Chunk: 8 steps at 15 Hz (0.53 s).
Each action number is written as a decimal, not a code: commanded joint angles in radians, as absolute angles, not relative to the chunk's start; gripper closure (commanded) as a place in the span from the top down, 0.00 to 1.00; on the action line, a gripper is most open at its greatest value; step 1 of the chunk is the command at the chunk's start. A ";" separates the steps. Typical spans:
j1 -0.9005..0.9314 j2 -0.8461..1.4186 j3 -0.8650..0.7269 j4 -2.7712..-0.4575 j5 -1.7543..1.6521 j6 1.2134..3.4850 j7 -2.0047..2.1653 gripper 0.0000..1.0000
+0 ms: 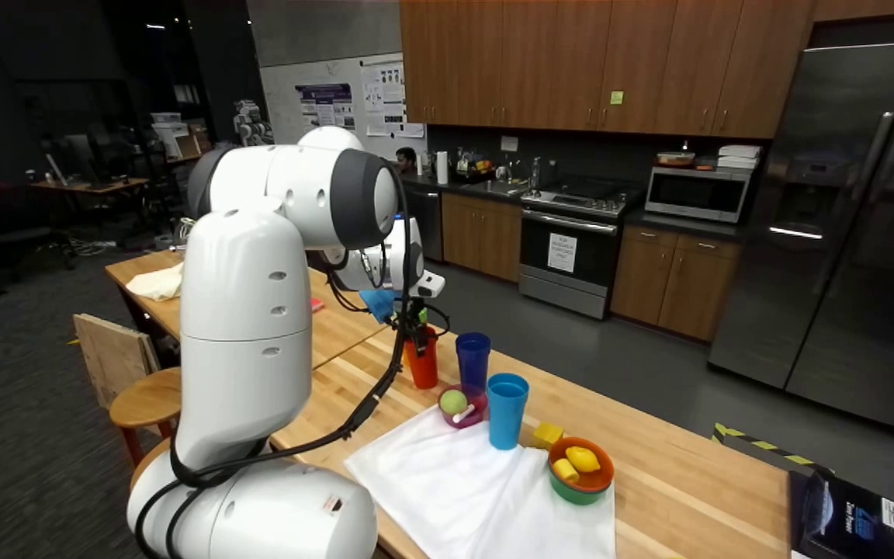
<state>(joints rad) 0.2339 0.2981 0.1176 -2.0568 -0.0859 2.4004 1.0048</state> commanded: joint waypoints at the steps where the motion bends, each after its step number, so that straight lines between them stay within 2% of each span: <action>1: 0.256 0.245 0.140 -2.023 -0.012 2.263 0.981 1.00; 4: 0.288 0.203 0.134 -2.003 -0.072 2.180 1.029 1.00; 5: 0.278 0.251 0.138 -1.997 -0.051 2.230 1.008 1.00; 8: 0.283 0.219 0.143 -1.994 -0.057 2.195 1.014 1.00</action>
<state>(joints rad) 0.2872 0.2190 0.1390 -1.9962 -0.0568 2.1978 1.0136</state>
